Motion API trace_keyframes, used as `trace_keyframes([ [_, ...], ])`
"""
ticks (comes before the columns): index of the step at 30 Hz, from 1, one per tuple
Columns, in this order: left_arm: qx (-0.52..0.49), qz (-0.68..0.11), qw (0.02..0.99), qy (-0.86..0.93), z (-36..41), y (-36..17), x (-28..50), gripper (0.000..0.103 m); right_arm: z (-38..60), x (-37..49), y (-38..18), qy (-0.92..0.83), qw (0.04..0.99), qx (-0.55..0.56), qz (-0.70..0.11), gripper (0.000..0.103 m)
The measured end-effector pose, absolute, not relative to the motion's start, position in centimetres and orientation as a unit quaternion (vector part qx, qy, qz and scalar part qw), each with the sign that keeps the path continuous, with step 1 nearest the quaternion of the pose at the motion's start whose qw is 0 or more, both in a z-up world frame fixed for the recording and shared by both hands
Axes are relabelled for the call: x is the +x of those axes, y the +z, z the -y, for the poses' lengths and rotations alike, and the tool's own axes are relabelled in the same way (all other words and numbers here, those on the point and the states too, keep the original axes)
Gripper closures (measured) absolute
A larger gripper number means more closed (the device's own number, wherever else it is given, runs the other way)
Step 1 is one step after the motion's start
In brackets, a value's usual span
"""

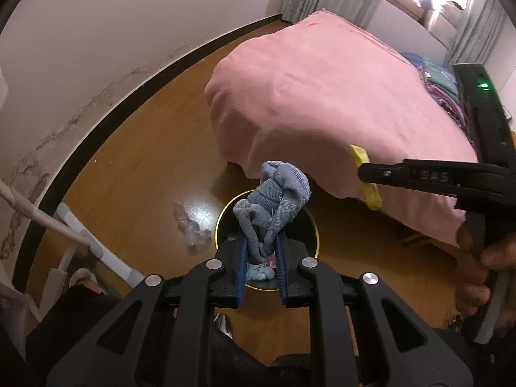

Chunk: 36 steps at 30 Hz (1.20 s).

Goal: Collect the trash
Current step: 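Carry the yellow toy and grey sock over the bin, then open both tools to drop the toy and sock into the bin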

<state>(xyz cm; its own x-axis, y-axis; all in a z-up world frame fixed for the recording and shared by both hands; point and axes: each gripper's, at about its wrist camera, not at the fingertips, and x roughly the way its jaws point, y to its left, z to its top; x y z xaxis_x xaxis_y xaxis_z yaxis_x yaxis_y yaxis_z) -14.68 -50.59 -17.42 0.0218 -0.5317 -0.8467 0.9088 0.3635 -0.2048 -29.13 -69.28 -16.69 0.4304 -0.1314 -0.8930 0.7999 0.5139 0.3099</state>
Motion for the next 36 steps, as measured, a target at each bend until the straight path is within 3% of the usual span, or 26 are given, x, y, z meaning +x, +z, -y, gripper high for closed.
trace_keyframes([
  [19,0.199,-0.484,0.683,-0.51,51.8,-19.9,-12.8,0.088,68.7,-28.7,-17.2,-0.319,0.748,0.381,-0.44,0.088],
  [20,0.2,-0.483,0.683,-0.511,51.7,-19.9,-12.9,0.088,68.8,-28.8,-17.3,-0.322,0.746,0.383,-0.439,0.083],
  [23,0.202,-0.481,0.683,-0.512,52.0,-19.9,-13.0,0.088,69.0,-29.1,-17.1,-0.333,0.746,0.383,-0.43,0.041],
  [36,0.218,-0.484,0.659,-0.532,55.0,-21.2,-15.3,0.088,69.4,-30.9,-15.2,-0.363,0.752,0.39,-0.387,0.039],
])
